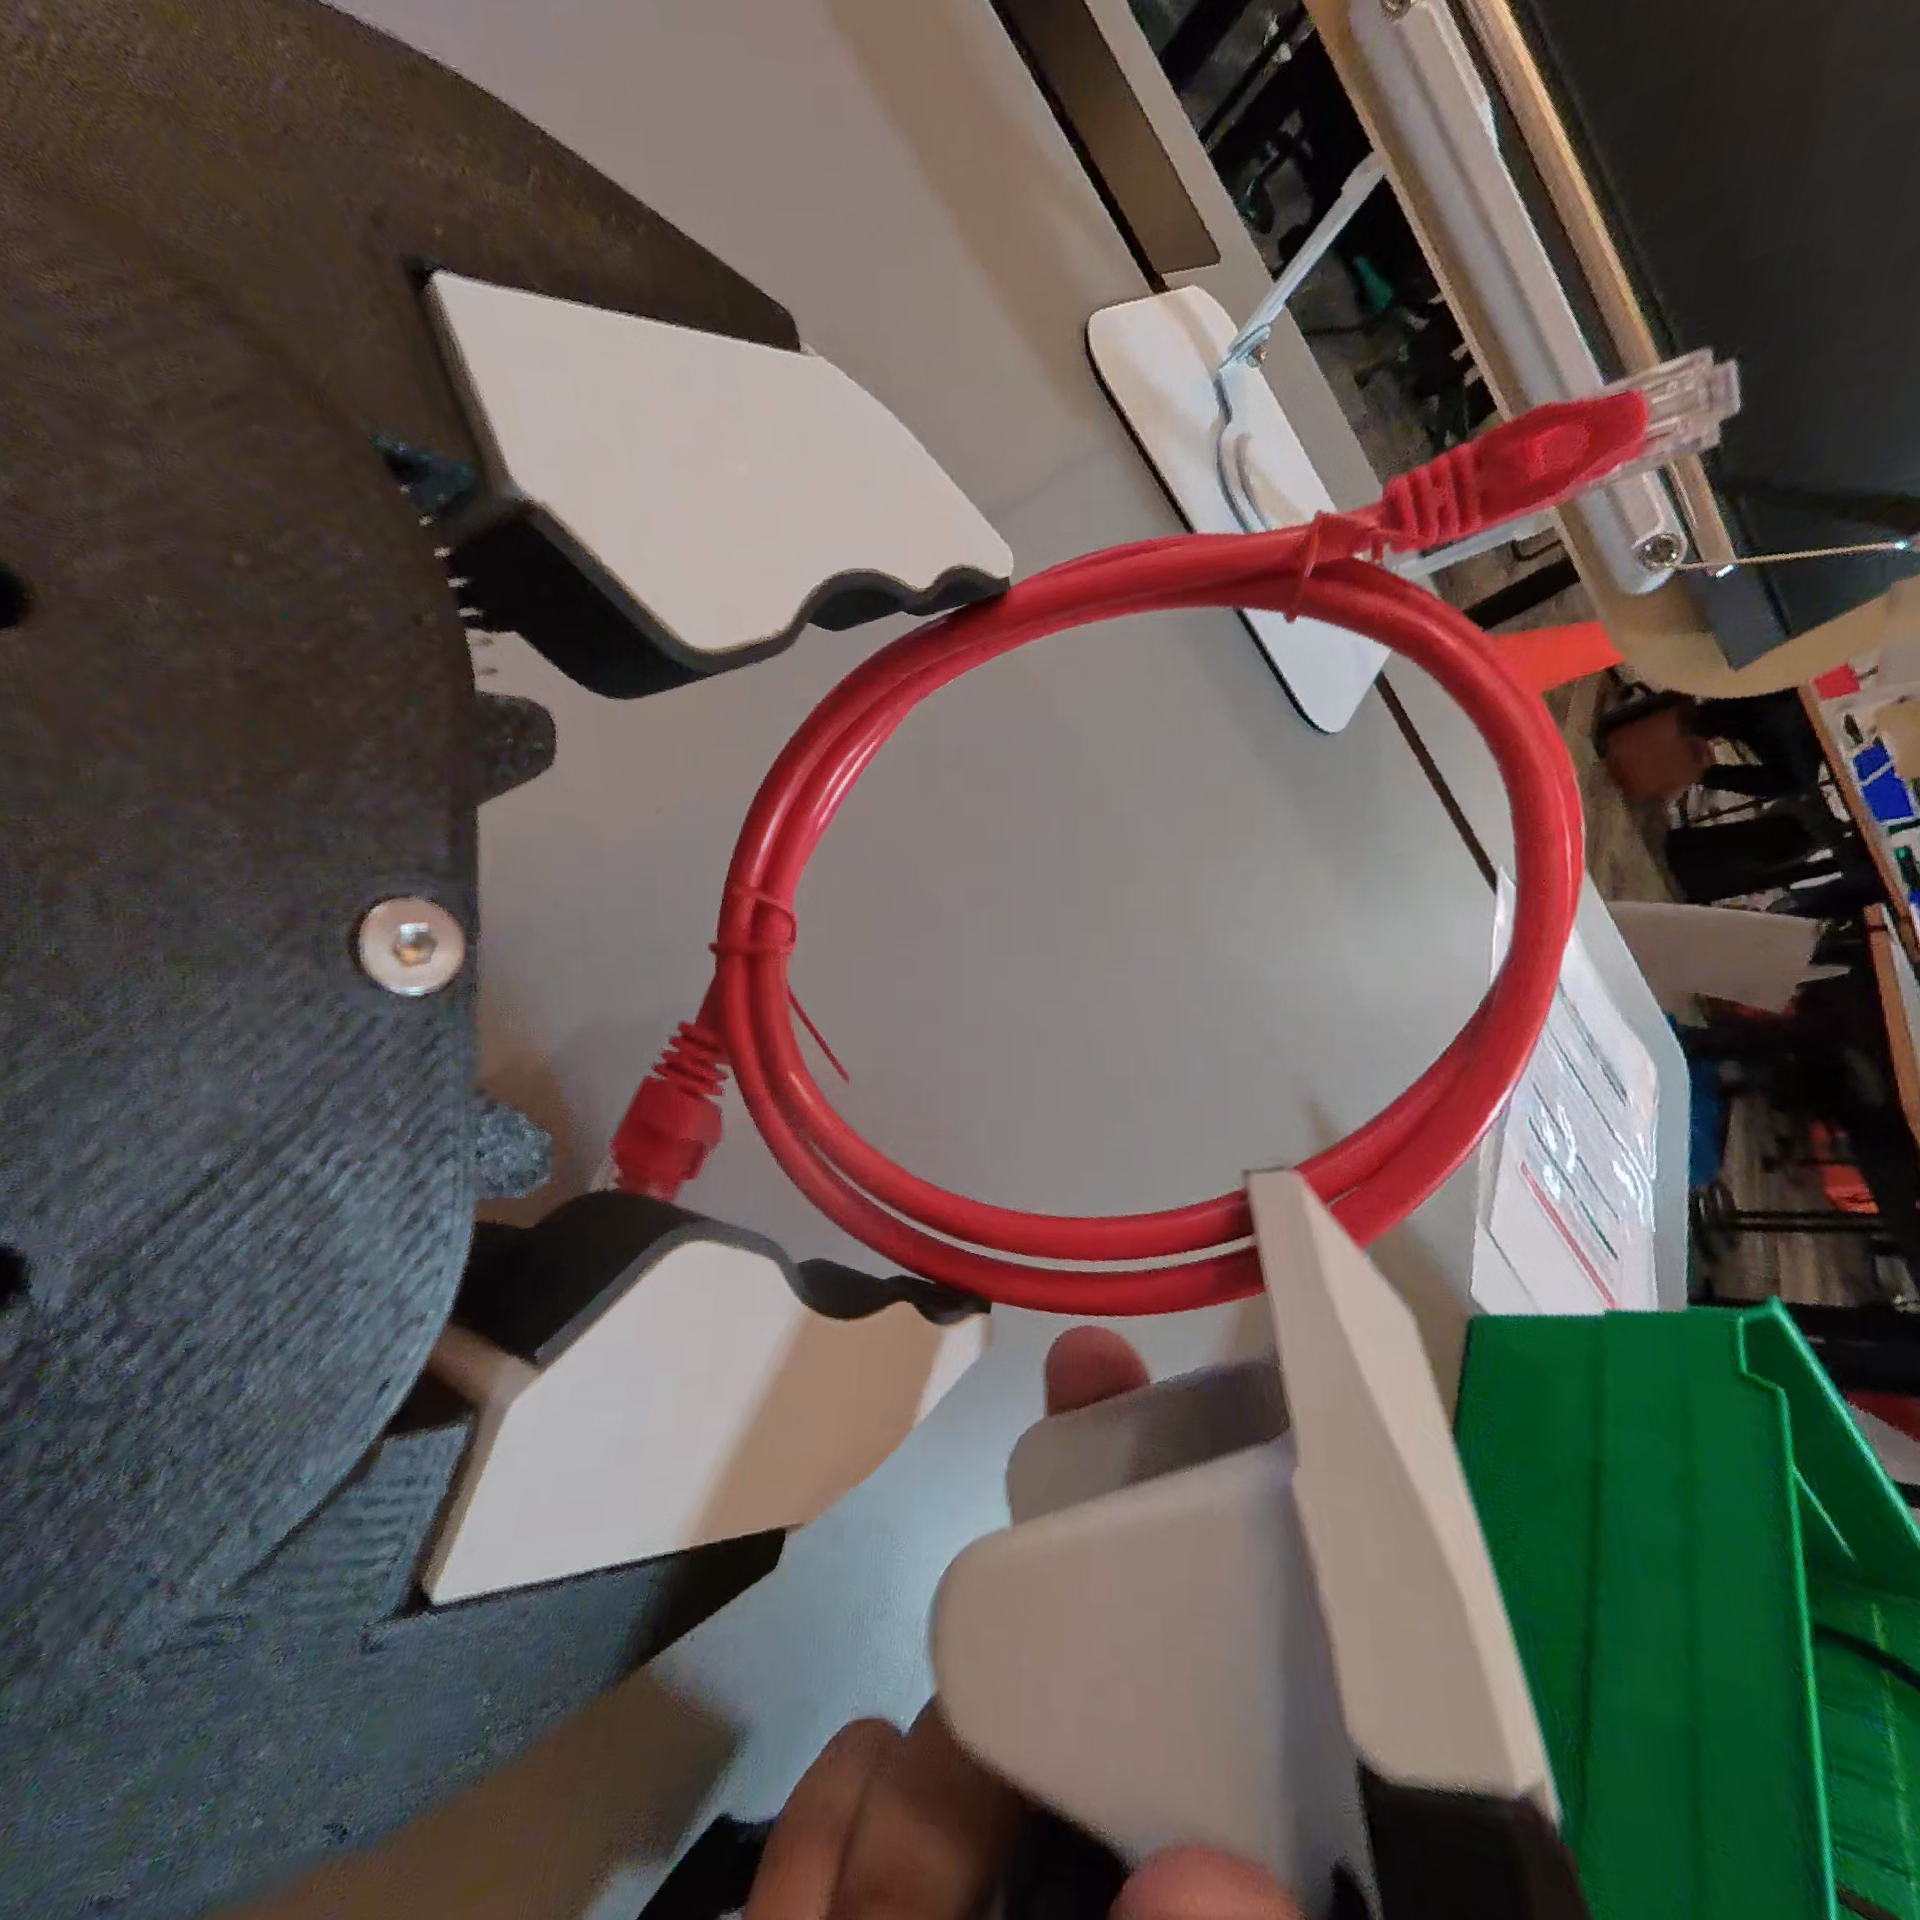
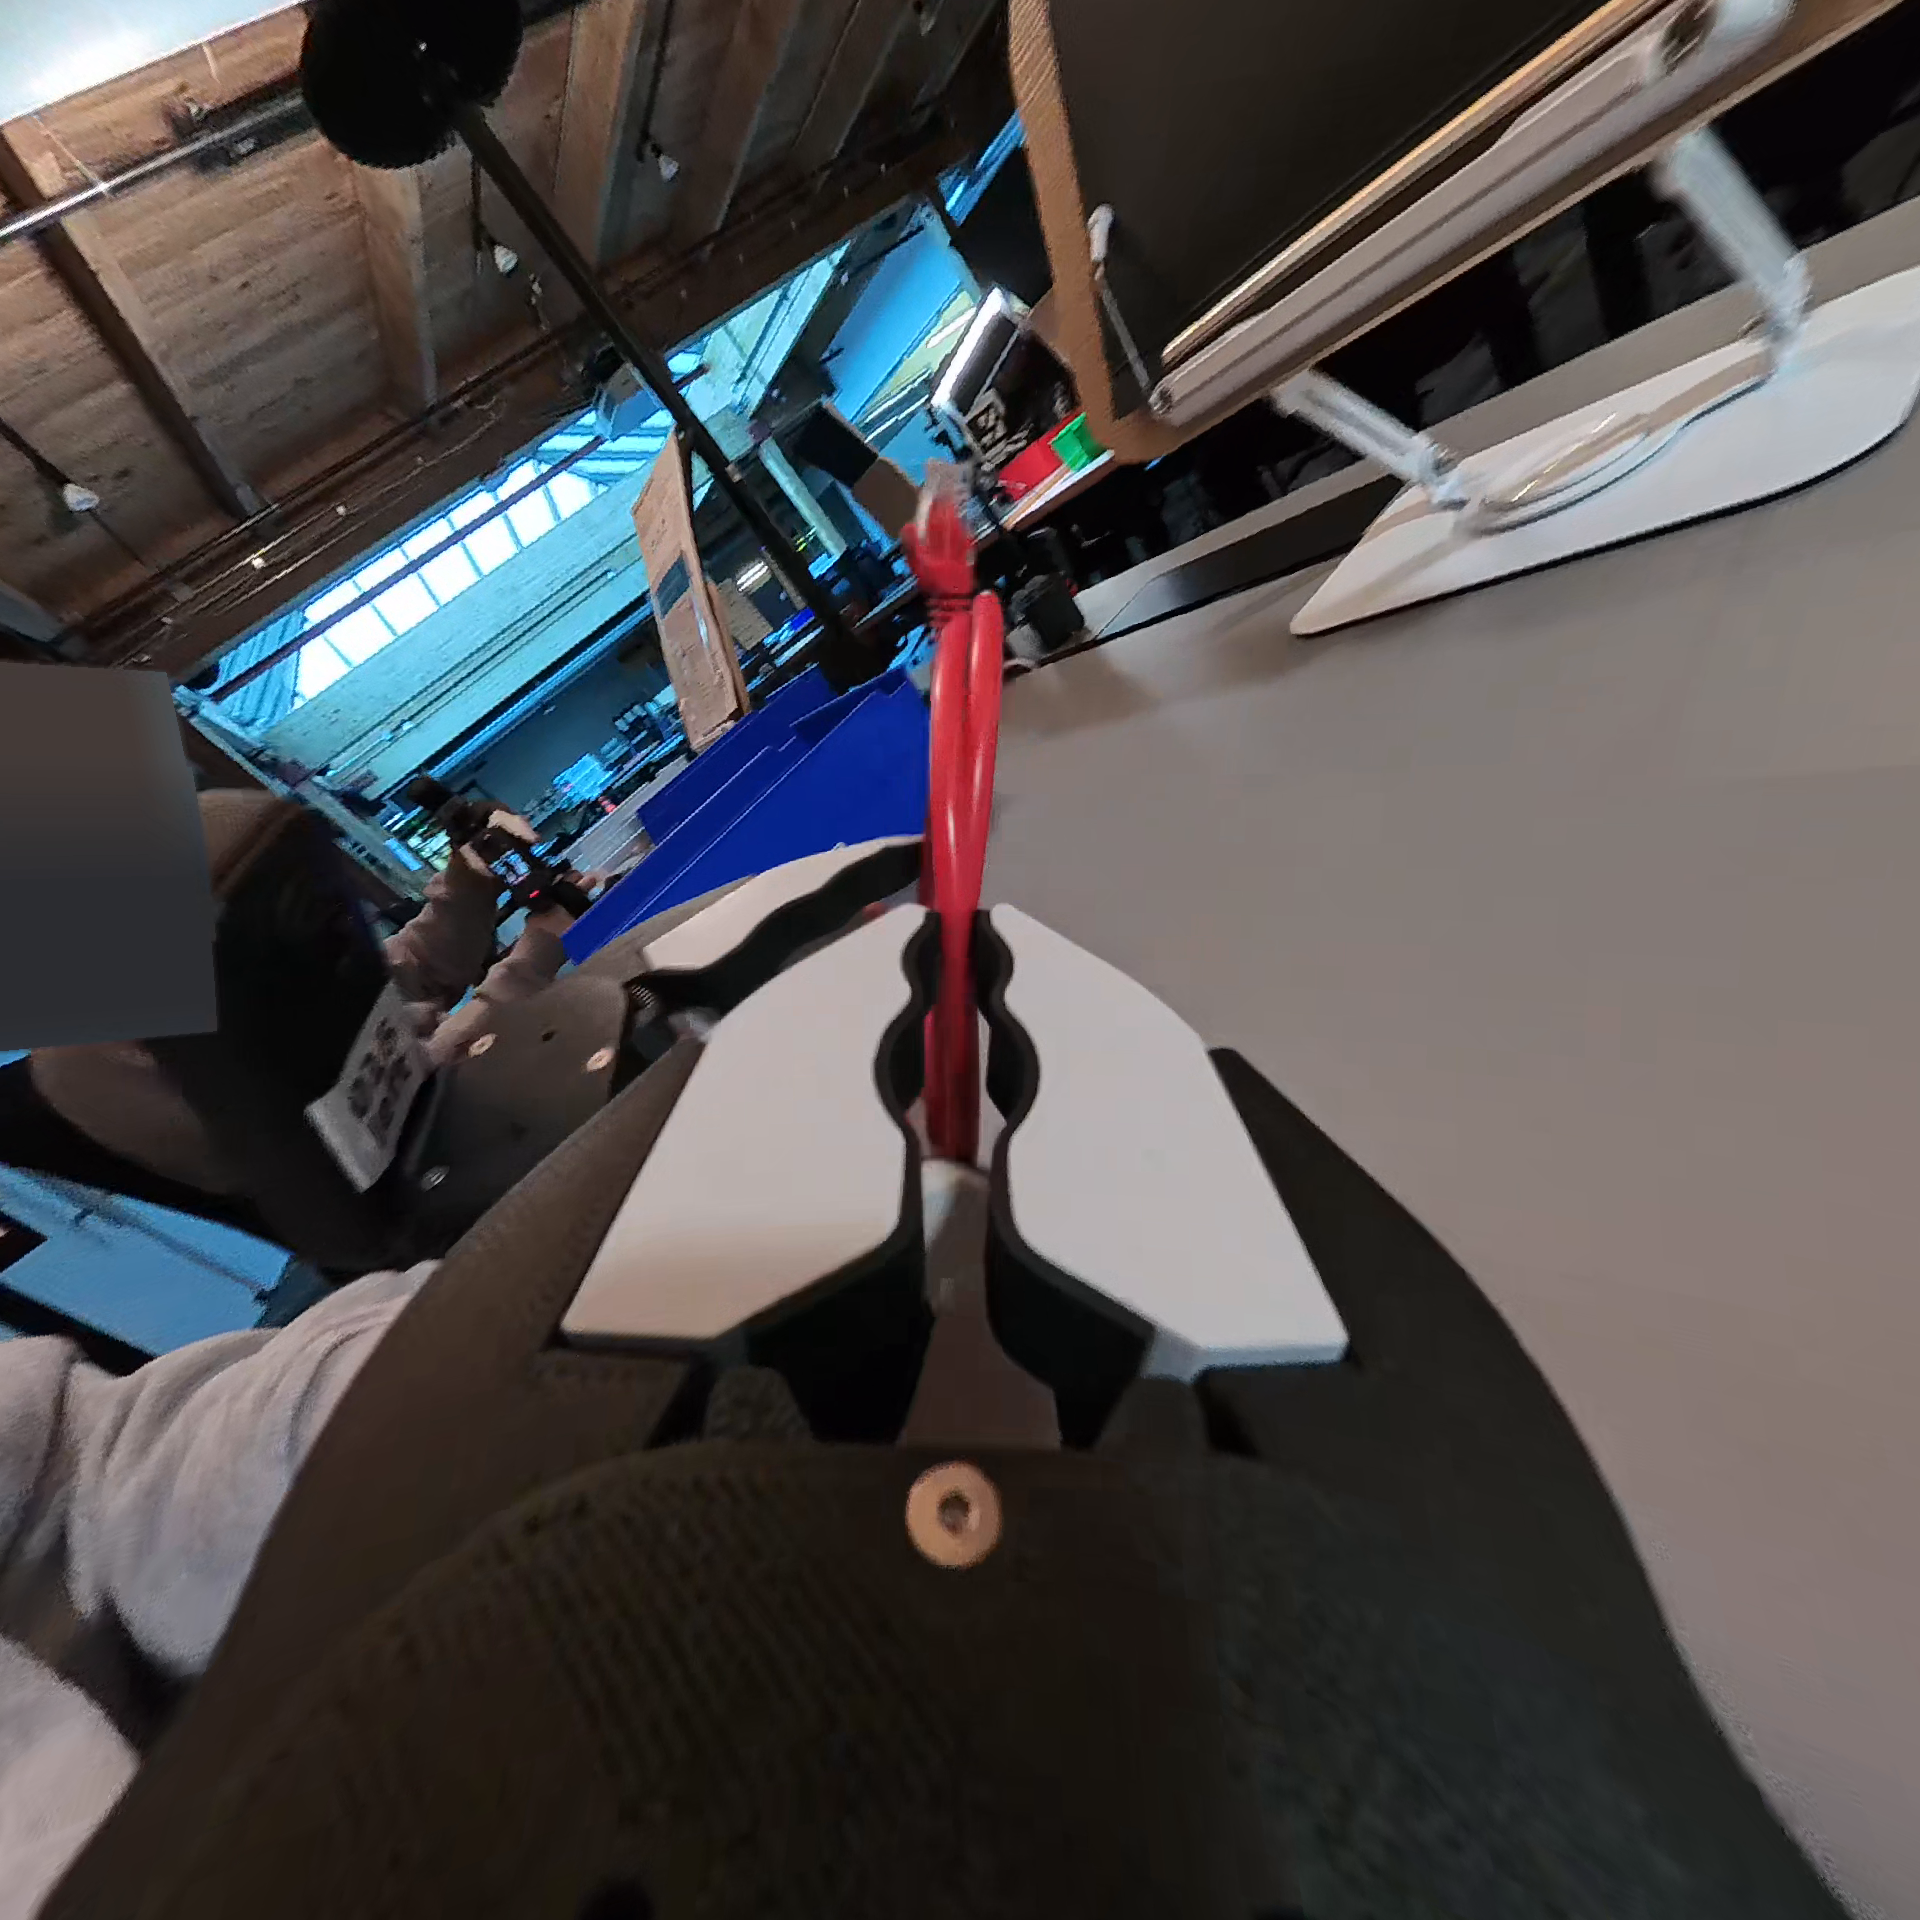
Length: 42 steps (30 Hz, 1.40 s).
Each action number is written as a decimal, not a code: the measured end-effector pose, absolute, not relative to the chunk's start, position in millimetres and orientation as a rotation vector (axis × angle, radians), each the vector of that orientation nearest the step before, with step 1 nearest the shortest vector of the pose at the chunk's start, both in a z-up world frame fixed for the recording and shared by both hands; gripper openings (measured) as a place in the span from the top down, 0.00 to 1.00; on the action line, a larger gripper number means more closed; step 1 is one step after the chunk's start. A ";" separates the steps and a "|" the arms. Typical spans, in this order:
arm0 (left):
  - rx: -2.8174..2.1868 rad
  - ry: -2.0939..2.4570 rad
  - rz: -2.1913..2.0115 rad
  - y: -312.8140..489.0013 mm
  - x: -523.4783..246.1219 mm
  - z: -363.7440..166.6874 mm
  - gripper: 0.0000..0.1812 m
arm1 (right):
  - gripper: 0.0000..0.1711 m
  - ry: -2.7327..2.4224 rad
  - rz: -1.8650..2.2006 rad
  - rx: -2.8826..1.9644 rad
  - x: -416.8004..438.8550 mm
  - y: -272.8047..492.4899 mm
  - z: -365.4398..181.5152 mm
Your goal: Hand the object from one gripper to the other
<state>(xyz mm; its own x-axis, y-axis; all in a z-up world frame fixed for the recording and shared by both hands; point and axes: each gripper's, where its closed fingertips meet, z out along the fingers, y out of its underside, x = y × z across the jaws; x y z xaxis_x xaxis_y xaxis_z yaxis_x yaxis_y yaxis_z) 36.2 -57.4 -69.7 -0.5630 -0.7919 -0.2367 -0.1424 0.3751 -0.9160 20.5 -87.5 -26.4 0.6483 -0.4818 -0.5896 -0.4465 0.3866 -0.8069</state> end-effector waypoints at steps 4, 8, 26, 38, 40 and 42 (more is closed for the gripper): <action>-0.796 1.976 -1.210 -54.9 39.1 -74.3 0.35 | 0.96 0.888 0.013 -1.265 9.5 -72.5 -28.1; -0.766 1.976 -1.275 -59.3 36.3 -69.0 0.38 | 0.96 0.823 -0.027 -1.290 6.1 -72.1 -21.9; -0.726 1.938 -1.796 -73.1 18.5 -33.1 0.41 | 0.80 0.701 -0.006 -1.181 12.5 -96.5 0.4; -0.633 2.121 -2.434 -100.3 -32.6 -11.4 0.41 | 0.75 0.756 0.132 -1.140 29.5 -111.5 -9.7; -0.662 2.141 -2.512 -100.9 -35.8 -10.0 0.41 | 0.75 0.753 0.141 -1.142 29.0 -111.0 -9.9; -0.712 2.169 -2.527 -101.9 -34.6 -13.4 0.41 | 0.76 0.753 0.139 -1.149 29.1 -110.7 -10.6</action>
